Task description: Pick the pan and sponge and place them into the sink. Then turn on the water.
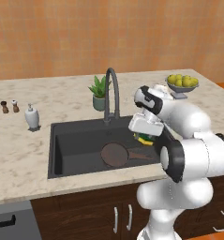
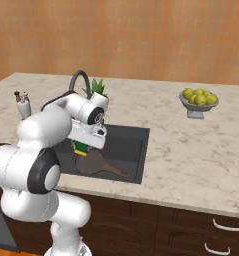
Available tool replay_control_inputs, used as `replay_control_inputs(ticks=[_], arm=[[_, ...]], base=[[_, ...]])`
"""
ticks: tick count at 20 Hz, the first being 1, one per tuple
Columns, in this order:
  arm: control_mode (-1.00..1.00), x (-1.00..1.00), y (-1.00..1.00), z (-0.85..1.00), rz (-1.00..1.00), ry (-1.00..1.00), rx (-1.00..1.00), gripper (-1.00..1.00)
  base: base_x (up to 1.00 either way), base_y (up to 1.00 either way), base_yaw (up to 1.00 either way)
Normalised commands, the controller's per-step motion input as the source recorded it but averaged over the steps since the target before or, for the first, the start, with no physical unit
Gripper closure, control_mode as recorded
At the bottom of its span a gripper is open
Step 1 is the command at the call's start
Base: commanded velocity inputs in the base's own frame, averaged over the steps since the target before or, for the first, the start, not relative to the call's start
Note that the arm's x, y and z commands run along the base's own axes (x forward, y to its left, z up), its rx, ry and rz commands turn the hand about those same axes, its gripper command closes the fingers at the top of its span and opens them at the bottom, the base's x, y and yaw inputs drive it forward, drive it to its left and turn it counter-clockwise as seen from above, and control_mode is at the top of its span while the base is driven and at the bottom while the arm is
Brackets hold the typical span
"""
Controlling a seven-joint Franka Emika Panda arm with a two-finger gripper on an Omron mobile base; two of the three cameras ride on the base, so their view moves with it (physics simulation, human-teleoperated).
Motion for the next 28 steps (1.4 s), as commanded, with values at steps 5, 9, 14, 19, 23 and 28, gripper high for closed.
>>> replay_control_inputs(ticks=[5, 9, 14, 19, 23, 28], arm=[[-1.0, 0.7, -1.0, -0.23, 0.13, -0.07, 0.02, 1.0], [-1.0, 0.43, -0.86, -0.49, 0.28, -0.27, 0.06, 1.0], [-1.0, 0.25, -0.22, -0.49, 0.21, -0.29, 0.01, 1.0], [-1.0, 0.45, 0.16, -0.19, 0.2, -0.28, 0.02, 1.0], [-1.0, 0.43, 0.15, -0.17, 0.15, -0.11, 0.05, 1.0], [-1.0, 0.34, 0.27, -0.27, 0.08, -0.05, 0.06, 1.0]], base=[[0.0, 0.0, 0.0], [0.0, 0.0, 0.0], [0.0, 0.0, 0.0], [0.0, 0.0, 0.0], [0.0, 0.0, 0.0], [0.0, 0.0, 0.0]])
